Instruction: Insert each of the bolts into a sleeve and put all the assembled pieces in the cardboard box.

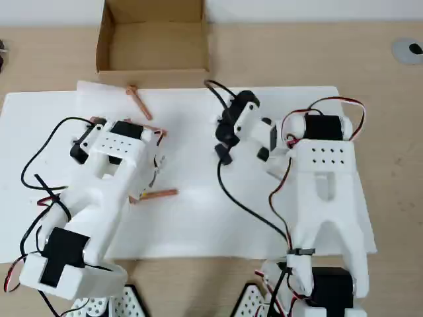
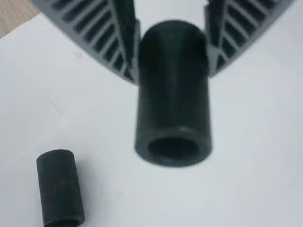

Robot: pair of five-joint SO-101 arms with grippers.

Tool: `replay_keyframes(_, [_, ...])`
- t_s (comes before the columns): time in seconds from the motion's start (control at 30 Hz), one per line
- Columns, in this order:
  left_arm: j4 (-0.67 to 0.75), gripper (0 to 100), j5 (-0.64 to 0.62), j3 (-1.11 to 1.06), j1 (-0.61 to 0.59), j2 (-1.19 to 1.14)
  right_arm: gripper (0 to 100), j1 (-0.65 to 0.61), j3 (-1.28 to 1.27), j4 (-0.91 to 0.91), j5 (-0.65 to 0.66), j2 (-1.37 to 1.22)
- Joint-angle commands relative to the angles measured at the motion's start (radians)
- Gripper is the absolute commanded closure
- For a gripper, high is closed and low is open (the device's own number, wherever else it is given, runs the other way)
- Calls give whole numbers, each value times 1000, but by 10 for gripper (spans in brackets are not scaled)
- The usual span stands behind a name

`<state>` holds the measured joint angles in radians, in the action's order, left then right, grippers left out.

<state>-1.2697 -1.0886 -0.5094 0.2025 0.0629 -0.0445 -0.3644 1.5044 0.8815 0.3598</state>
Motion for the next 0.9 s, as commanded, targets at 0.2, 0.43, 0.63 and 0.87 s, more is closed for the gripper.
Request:
replay_keyframes(0.2, [9,928,-14,-2,-101,5,988,-7,1,-6,26,36])
replay_keyframes(0.43, [3,929,-46,-34,-91,5,988,-7,2,-6,26,36])
replay_keyframes(0.63, [0,933,-48,0,-61,13,988,-7,-1,-5,26,36])
replay_keyframes(0.87, [-247,922,-80,230,5,12,988,-7,-1,-2,25,36])
